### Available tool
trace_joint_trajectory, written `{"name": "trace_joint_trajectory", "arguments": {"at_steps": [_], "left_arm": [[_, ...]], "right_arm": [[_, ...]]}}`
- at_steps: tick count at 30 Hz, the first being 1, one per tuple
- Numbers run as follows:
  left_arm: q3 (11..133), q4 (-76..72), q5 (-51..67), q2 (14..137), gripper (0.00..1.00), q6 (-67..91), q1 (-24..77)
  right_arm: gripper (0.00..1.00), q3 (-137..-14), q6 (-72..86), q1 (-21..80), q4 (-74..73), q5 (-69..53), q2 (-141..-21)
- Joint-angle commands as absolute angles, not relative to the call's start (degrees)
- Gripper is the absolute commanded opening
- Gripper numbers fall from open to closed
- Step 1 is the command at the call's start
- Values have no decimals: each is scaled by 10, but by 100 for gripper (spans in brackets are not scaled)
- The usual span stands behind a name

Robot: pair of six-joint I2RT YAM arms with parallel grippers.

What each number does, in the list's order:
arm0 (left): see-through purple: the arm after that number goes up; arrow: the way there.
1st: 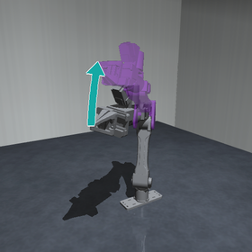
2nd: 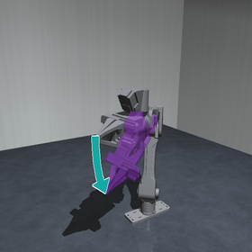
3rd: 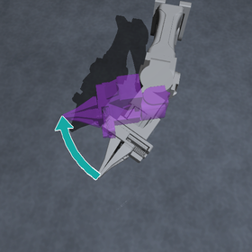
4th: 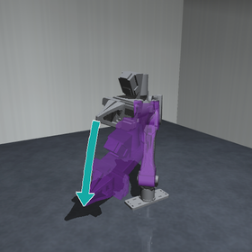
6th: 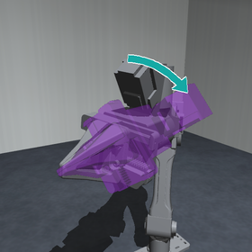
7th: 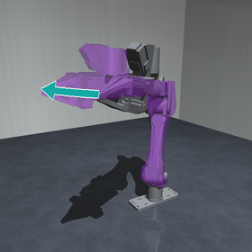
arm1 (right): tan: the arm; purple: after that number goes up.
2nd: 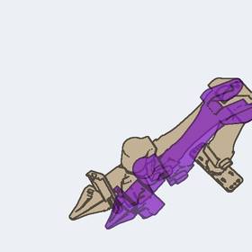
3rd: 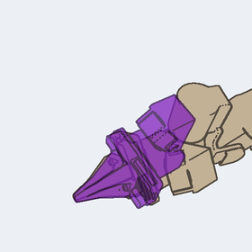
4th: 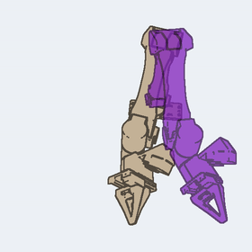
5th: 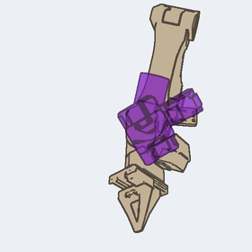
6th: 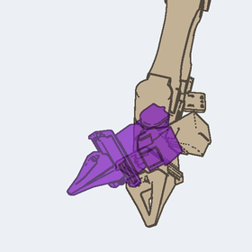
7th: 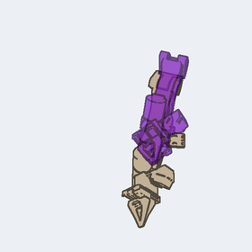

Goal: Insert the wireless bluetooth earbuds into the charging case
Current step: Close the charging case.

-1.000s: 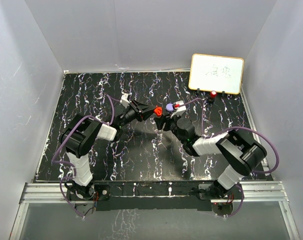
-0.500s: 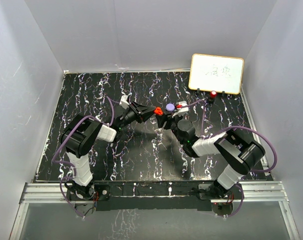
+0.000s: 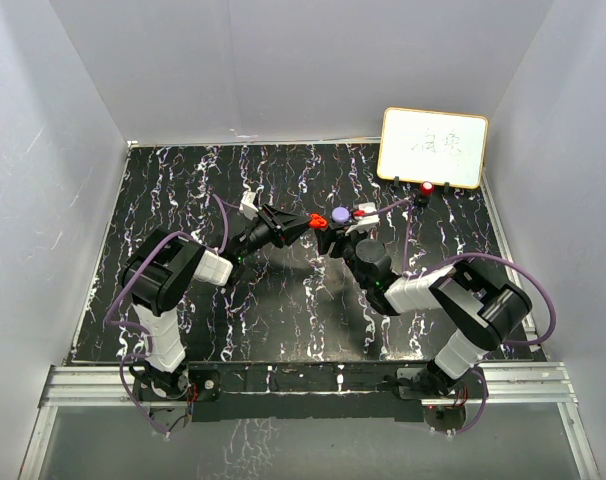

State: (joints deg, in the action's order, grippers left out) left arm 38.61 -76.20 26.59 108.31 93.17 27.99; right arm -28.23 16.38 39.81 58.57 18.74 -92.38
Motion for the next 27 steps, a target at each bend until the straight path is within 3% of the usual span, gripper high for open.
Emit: {"name": "trace_joint_trajectory", "arguments": {"at_steps": [1, 9, 27], "left_arm": [[384, -782, 282, 1077, 0, 933, 282], [399, -792, 292, 1090, 0, 942, 283], [405, -822, 321, 1098, 0, 975, 281]], "right_arm": [[58, -276, 147, 395, 622, 208, -896], [58, -275, 135, 396, 616, 197, -889], [62, -261, 83, 395, 600, 302, -866]]}}
